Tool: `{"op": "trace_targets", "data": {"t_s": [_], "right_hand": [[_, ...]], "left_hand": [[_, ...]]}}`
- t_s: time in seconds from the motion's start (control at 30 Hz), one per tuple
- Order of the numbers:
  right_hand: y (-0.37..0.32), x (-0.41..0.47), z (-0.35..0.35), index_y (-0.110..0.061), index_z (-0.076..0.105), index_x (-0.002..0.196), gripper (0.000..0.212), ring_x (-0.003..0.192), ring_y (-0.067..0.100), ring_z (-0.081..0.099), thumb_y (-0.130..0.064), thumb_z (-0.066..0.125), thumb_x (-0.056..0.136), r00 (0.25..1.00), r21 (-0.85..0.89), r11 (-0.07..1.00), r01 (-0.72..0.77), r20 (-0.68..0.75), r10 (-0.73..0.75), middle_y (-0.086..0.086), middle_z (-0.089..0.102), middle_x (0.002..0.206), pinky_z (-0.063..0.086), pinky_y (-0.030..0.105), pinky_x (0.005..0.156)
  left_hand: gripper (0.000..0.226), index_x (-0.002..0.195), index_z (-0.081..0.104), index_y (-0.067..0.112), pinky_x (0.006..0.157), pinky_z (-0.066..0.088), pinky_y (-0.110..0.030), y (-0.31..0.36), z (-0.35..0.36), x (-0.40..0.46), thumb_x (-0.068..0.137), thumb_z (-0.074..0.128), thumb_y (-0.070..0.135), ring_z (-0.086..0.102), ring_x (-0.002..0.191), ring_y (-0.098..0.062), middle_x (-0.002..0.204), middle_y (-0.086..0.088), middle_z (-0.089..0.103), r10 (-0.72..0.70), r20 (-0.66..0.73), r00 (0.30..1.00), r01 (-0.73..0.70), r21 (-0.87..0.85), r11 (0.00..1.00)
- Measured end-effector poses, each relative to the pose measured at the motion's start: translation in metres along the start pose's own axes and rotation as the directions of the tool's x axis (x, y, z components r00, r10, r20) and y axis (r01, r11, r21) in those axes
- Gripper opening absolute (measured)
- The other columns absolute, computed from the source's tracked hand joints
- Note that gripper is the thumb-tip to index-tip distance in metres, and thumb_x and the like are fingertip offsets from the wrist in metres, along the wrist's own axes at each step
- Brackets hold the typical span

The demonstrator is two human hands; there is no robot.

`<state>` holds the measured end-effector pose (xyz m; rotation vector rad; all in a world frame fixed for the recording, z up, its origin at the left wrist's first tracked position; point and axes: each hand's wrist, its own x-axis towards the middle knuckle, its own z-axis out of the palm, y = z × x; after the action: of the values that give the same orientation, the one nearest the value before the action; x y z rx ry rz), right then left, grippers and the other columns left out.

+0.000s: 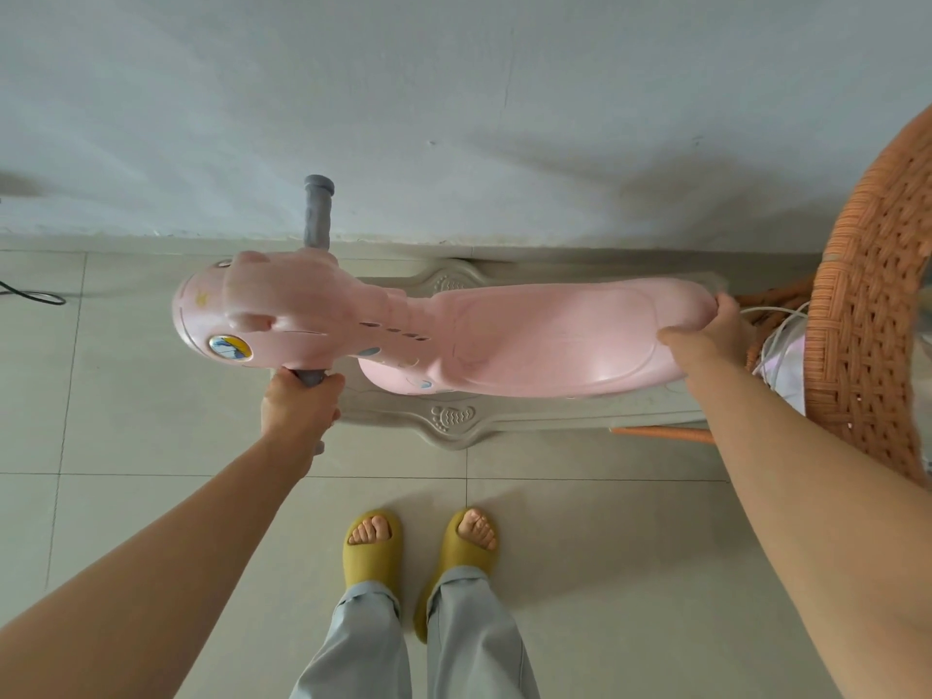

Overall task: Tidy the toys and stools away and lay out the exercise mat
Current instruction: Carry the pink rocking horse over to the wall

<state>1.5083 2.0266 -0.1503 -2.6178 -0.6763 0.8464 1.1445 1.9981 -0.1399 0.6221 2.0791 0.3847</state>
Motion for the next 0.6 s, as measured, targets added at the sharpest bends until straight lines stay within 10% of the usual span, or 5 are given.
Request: {"op": "trace_targets", "data": {"t_s": [0.2,0.3,0.6], "right_hand": [[0.019,-0.063,-0.02,-0.013,0.033,0.141,0.072,0.13,0.032,0.035,-0.007,0.064,0.077,0.988,-0.039,0.987,0.156,0.016,-0.155,0.014,0.03,0.144,0.036,0.044,0.106],[0.025,-0.11,-0.037,-0.009,0.038,0.139,0.068,0.129,0.029,0.035,-0.006,0.065,0.077,0.97,0.045,0.971,0.234,0.053,-0.236,0.016,0.037,0.138,0.031,0.036,0.106],[0.012,-0.242,-0.106,-0.014,0.039,0.136,0.075,0.114,0.032,0.054,-0.023,0.062,0.064,0.969,0.203,0.966,0.162,0.15,-0.195,0.005,0.048,0.123,0.04,0.049,0.102]], "left_hand": [[0.034,0.12,0.045,0.013,0.07,0.042,-0.03,0.006,-0.03,-0.037,0.088,0.054,0.019,0.061,0.068,-0.015,0.098,-0.003,0.057,0.052,-0.047,0.998,-0.052,-0.001,0.999],[0.041,0.128,0.046,0.013,0.085,0.042,-0.037,0.008,-0.058,-0.057,0.087,0.051,0.015,0.056,0.104,-0.029,0.112,-0.004,0.058,0.079,-0.097,0.992,-0.079,0.012,0.997],[0.031,0.12,0.053,0.009,0.076,0.036,-0.03,0.048,-0.143,-0.141,0.089,0.049,0.009,0.048,0.093,-0.022,0.109,-0.003,0.055,0.227,-0.022,0.974,-0.228,-0.086,0.97]]}}
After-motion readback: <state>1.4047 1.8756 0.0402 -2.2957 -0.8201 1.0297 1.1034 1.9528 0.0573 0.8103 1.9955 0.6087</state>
